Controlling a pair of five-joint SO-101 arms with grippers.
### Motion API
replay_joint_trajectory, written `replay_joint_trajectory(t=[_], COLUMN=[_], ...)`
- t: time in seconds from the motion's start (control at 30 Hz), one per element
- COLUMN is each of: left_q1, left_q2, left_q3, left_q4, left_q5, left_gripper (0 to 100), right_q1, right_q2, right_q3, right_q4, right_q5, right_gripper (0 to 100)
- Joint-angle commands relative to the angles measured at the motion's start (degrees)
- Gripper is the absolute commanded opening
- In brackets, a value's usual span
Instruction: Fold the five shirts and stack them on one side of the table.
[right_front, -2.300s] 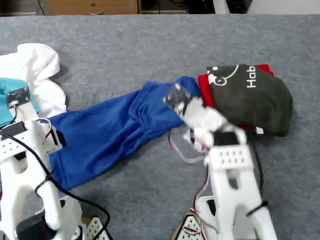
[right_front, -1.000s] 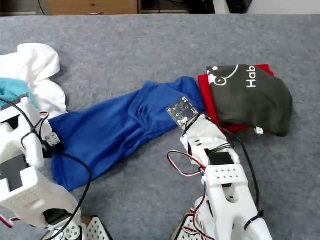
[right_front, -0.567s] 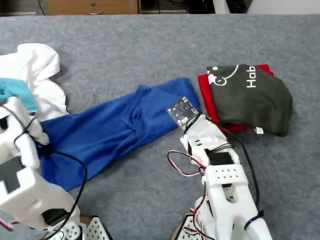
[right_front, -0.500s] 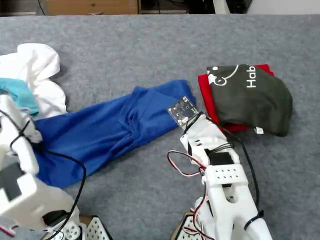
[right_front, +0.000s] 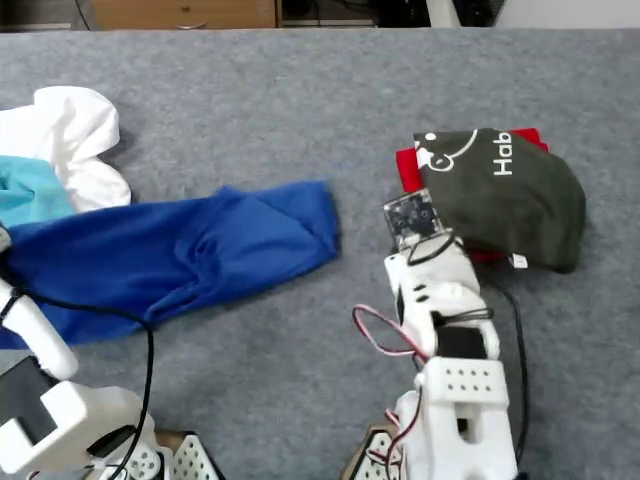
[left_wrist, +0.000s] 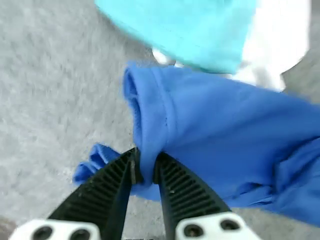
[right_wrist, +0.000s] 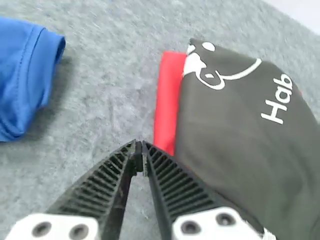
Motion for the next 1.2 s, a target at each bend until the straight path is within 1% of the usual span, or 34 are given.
replay_joint_trajectory(t=[0.0,0.07,0.2,0.27,0.37,0.4,0.5,0.63,0.77,0.9,1.0,1.17], left_q1=[6.24,12.22,24.70,31.38,41.32,44.31,51.16,55.56,58.64,60.40,62.42,64.00], left_q2=[-2.15,-2.07,-1.63,-1.54,-1.54,-1.45,0.13,5.32,14.46,22.73,27.82,36.97], left_q3=[-6.33,-6.33,-4.75,-4.13,-4.57,-4.48,-4.92,-7.56,-11.78,-21.01,-28.40,-37.45], left_q4=[1.41,1.41,1.41,1.32,0.88,-0.35,-4.22,-5.80,-7.38,-7.12,-5.10,-3.69], left_q5=[5.01,7.30,14.95,17.85,18.02,18.02,14.24,13.19,13.19,13.27,13.27,13.27], left_gripper=[2,2,2,2,2,2,2,2,2,2,2,2], right_q1=[-1.19,-1.01,-0.84,-0.84,-0.84,-0.84,-0.84,-0.84,-0.75,-0.75,-0.75,-0.84], right_q2=[-4.09,-5.76,-8.31,-9.36,-10.33,-10.33,-10.33,-10.42,-10.51,-10.51,-10.42,-10.33], right_q3=[1.63,3.47,7.96,9.01,9.36,9.45,9.45,9.45,9.45,9.45,9.45,9.45], right_q4=[-1.23,-3.25,-9.32,-10.46,-10.37,-10.37,-10.37,-10.37,-10.37,-10.37,-10.37,-10.55], right_q5=[-0.70,-0.70,-0.70,-0.70,-0.70,-0.70,-0.70,-0.70,-0.70,-0.70,-0.70,-0.70], right_gripper=[0.4,0.4,0.4,0.4,0.4,0.4,0.4,0.3,0.2,0.2,0.2,0.2])
